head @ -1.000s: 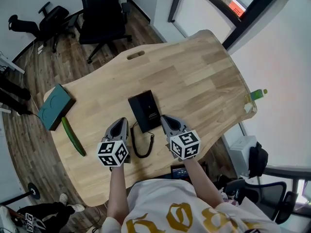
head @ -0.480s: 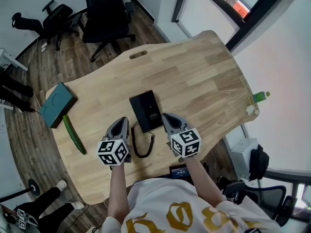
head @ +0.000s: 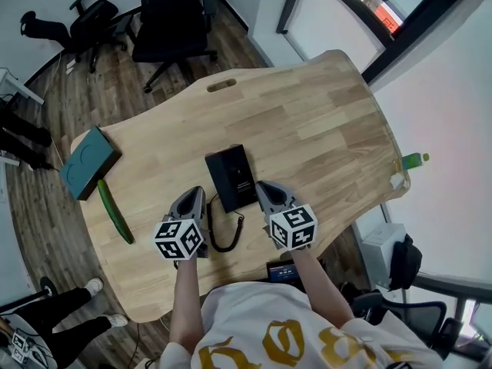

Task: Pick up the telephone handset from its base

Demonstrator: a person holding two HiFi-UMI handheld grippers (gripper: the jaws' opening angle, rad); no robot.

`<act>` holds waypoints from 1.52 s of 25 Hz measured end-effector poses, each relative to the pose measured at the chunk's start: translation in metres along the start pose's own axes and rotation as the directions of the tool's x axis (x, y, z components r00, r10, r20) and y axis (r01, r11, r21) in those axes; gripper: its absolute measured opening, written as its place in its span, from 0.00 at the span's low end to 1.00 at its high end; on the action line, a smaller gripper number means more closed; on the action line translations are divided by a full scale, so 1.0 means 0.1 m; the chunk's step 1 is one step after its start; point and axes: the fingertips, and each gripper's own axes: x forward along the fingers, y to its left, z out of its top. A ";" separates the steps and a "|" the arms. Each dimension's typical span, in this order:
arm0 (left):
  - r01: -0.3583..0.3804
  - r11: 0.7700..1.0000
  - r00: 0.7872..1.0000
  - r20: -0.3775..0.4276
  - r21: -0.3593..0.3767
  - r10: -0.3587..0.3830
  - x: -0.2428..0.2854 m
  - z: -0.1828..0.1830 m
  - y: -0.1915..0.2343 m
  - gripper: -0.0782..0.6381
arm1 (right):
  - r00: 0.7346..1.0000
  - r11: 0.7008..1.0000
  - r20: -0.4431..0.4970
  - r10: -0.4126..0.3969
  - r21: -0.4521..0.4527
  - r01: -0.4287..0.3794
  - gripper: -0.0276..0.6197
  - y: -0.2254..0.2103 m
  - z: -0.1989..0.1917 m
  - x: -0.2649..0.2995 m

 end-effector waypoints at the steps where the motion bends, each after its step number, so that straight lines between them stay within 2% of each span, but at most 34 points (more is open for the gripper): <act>1: 0.000 1.000 1.000 -0.007 -0.012 0.000 0.02 -0.02 0.00 0.12 | 1.000 1.000 -0.003 0.002 0.001 -0.002 0.05 -0.01 -0.01 0.01; 5: 0.012 0.999 0.999 -0.034 -0.040 -0.013 0.10 -0.10 0.02 0.12 | 1.000 1.000 -0.020 0.004 0.004 -0.004 0.05 -0.07 -0.03 0.08; 11: 0.043 0.992 0.996 -0.072 -0.122 -0.052 0.22 -0.27 0.07 0.12 | 0.999 1.000 -0.047 0.012 0.002 -0.012 0.05 -0.11 -0.10 0.19; 20: 0.059 0.983 0.991 -0.109 -0.176 -0.079 0.39 -0.43 0.09 0.12 | 0.996 1.000 -0.085 0.025 0.008 -0.024 0.05 -0.18 -0.22 0.29; 22: 0.080 0.977 0.989 -0.105 -0.198 -0.102 0.42 -0.44 0.08 0.15 | 0.996 1.000 -0.090 0.024 0.015 -0.023 0.05 -0.21 -0.23 0.32; 25: 0.119 0.964 0.982 -0.116 -0.238 -0.150 0.48 -0.49 0.04 0.27 | 0.995 0.999 -0.094 0.028 0.026 -0.026 0.05 -0.25 -0.26 0.37; 28: 0.137 0.957 0.975 -0.137 -0.255 -0.176 0.53 -0.55 0.04 0.32 | 0.994 0.999 -0.102 0.032 0.031 -0.029 0.05 -0.28 -0.27 0.45; 33: 0.163 0.947 0.965 -0.153 -0.278 -0.211 0.59 -0.58 0.05 0.35 | 0.992 0.999 -0.122 0.043 0.038 -0.039 0.05 -0.28 -0.32 0.53; 38: 0.196 0.944 0.944 -0.211 -0.264 -0.255 0.65 -0.64 -0.01 0.37 | 0.991 0.999 -0.129 0.029 0.048 -0.023 0.05 -0.37 -0.32 0.58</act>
